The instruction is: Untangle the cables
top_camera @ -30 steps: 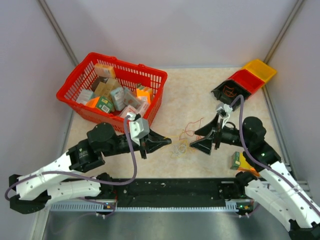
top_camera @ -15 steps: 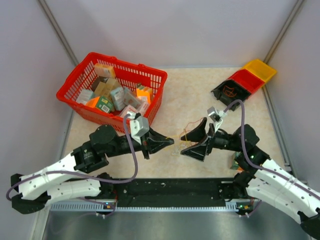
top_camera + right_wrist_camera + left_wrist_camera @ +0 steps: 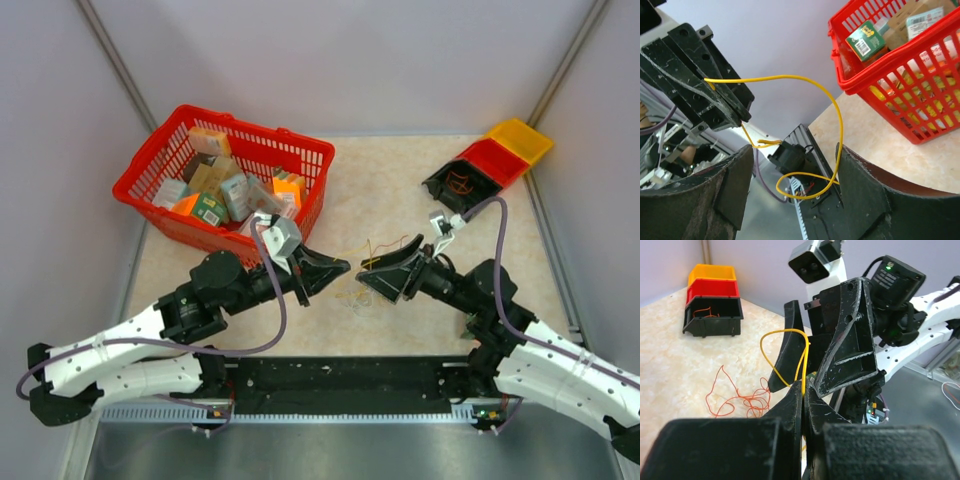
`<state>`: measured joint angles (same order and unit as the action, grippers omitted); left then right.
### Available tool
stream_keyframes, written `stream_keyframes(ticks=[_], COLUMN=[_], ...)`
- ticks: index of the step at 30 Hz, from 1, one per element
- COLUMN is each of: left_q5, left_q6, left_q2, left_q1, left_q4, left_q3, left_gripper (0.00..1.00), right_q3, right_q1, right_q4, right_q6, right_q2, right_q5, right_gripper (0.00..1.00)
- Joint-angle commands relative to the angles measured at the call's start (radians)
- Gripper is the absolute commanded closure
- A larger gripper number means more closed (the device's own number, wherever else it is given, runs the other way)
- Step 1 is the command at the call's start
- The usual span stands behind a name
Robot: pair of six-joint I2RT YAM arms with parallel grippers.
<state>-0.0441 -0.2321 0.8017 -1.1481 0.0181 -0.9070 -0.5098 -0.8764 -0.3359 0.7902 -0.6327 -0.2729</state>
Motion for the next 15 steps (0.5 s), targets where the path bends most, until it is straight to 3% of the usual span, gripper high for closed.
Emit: stream_keyframes(ticks=[1, 11, 15], left_q5=[0.078, 0.05, 0.049], left_q6=[-0.032, -0.049, -0.053], left_q2=[0.01, 0.053, 0.063], left_q1=[0.001, 0.001, 0.001], left_q4=[-0.072, -0.101, -0.113], left_q3=[0.011, 0.022, 0.028], left_gripper=[1.0, 1.0, 1.0], right_q3=[-0.007, -0.006, -0.012], right_q1=[-0.022, -0.027, -0.029], right_q4=[-0.051, -0.029, -0.015], right_q6=[0.017, 0.029, 0.027], right_q2=[0.01, 0.007, -0.007], right_q5=[0.113, 0.224, 0.245], right_gripper=[0.37, 0.48, 0.61])
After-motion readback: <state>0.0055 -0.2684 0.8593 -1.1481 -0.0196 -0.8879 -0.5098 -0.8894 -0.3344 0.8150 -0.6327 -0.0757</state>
